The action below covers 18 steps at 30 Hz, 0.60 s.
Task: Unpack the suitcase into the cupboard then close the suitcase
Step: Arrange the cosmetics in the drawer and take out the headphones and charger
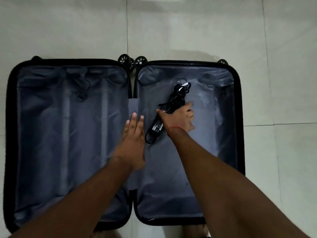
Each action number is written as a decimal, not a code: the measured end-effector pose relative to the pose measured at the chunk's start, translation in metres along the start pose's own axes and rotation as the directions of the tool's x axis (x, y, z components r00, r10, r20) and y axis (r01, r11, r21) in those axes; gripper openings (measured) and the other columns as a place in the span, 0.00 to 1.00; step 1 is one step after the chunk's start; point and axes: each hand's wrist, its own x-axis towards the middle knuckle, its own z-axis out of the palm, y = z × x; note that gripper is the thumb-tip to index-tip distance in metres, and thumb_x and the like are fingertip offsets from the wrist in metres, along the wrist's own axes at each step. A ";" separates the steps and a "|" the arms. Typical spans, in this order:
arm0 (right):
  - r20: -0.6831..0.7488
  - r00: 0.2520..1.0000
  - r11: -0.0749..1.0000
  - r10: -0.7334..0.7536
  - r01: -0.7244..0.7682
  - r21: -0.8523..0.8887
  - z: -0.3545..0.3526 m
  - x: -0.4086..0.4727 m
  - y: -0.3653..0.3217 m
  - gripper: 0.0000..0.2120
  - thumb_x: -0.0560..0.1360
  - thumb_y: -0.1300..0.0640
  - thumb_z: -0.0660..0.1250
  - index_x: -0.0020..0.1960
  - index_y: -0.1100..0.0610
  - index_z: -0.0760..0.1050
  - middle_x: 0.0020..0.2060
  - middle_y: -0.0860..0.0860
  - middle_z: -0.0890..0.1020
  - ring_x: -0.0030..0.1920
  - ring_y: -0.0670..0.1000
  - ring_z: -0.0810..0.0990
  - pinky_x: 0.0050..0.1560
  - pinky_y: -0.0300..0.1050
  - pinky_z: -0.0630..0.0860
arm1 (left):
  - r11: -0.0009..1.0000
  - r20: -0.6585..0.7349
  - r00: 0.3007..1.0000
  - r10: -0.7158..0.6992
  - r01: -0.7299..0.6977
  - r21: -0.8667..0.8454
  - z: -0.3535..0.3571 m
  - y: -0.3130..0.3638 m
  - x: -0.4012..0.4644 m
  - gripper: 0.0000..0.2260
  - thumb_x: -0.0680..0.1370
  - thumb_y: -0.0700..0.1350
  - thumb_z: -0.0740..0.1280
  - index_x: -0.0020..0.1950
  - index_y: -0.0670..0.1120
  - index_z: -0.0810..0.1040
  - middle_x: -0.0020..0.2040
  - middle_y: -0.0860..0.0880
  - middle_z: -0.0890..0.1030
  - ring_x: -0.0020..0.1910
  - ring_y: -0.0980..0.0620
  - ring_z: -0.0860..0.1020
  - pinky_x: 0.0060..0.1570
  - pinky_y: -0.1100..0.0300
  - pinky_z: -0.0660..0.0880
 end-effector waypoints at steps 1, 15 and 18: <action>-0.023 1.000 1.000 0.009 -0.010 -0.008 0.003 0.001 -0.001 0.57 0.55 0.32 0.74 0.74 0.56 0.53 0.65 0.58 0.68 0.65 0.60 0.68 0.61 0.65 0.66 | 1.000 -0.006 1.000 0.006 -0.006 0.025 0.003 0.000 0.000 0.44 0.75 0.53 0.61 0.76 0.33 0.38 0.75 0.38 0.30 0.71 0.36 0.25 0.73 0.43 0.33; 0.131 0.988 0.888 -0.082 0.013 0.459 -0.026 0.012 0.056 0.19 0.64 0.56 0.72 0.52 0.50 0.71 0.44 0.50 0.81 0.46 0.52 0.81 0.49 0.46 0.79 | 0.528 -0.128 0.927 -0.354 0.085 -0.845 -0.026 0.039 0.012 0.20 0.76 0.43 0.66 0.67 0.40 0.72 0.64 0.41 0.76 0.63 0.43 0.74 0.63 0.58 0.67; 0.210 0.977 0.873 -0.044 -0.064 0.484 -0.021 0.002 0.072 0.19 0.62 0.57 0.71 0.51 0.47 0.71 0.43 0.52 0.83 0.43 0.54 0.83 0.47 0.48 0.81 | 0.526 0.089 0.954 -0.286 0.234 -0.818 -0.012 0.047 0.031 0.22 0.75 0.47 0.70 0.67 0.42 0.72 0.64 0.42 0.77 0.63 0.44 0.75 0.59 0.60 0.69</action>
